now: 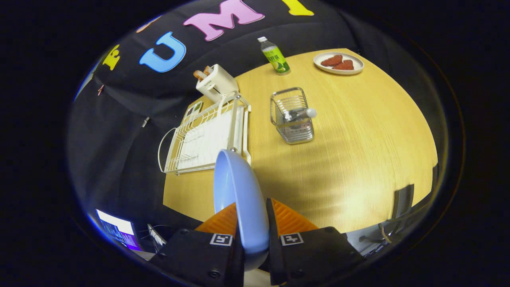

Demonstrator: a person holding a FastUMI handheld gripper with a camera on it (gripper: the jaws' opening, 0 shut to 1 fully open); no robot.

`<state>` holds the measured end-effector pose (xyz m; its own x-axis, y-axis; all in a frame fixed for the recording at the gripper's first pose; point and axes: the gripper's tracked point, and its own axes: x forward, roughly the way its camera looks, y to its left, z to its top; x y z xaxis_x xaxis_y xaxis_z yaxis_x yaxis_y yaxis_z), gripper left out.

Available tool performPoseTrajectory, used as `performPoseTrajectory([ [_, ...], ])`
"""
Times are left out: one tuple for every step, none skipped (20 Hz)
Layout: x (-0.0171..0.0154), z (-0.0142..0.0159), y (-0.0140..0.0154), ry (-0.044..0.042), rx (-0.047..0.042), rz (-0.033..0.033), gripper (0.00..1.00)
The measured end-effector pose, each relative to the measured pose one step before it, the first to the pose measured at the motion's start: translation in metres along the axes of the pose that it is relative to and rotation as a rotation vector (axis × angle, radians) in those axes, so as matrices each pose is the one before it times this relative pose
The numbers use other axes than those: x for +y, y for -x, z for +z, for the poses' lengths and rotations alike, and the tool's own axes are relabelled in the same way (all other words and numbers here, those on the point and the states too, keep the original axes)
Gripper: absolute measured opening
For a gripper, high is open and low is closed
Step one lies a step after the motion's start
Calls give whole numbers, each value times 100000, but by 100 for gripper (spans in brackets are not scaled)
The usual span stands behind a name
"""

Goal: Take the plate from the dish rack, then take the spoon from the basket and place it into the plate.

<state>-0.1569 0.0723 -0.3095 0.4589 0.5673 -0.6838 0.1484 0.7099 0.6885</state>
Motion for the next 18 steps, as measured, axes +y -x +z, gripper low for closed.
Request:
performPoseTrajectory([
  [-813,-481,-705,-1853,-380,-382,29],
  [-608,-82,-618,-1511,-441,-68,29],
  [-372,-22,-557,-1047,-752,726,29],
  [-383,259,-550,-1264,-503,848,29],
  [-523,99,-606,-1156,-77,1221,29],
  [-19,-116,-639,-1183,-72,1670,29],
  [-104,26,-511,-482,13,1046,29],
  [-211,-136,-464,-405,540,577,29],
  [-235,-10,-327,-137,121,162,29],
  [-407,12,-362,9,625,-593,29],
  [-520,31,-55,-44,324,-1210,29],
  [-702,-10,-522,480,106,-2001,30],
  [177,-91,-382,-1686,137,1504,29],
  [-197,-25,11,-1607,804,-277,30],
  [-247,115,-69,-985,265,-471,30],
  [-418,-27,-194,-28,376,-1492,31],
  [-433,83,-173,-160,348,-1548,32],
  [-167,20,-111,-262,522,-1128,36],
])
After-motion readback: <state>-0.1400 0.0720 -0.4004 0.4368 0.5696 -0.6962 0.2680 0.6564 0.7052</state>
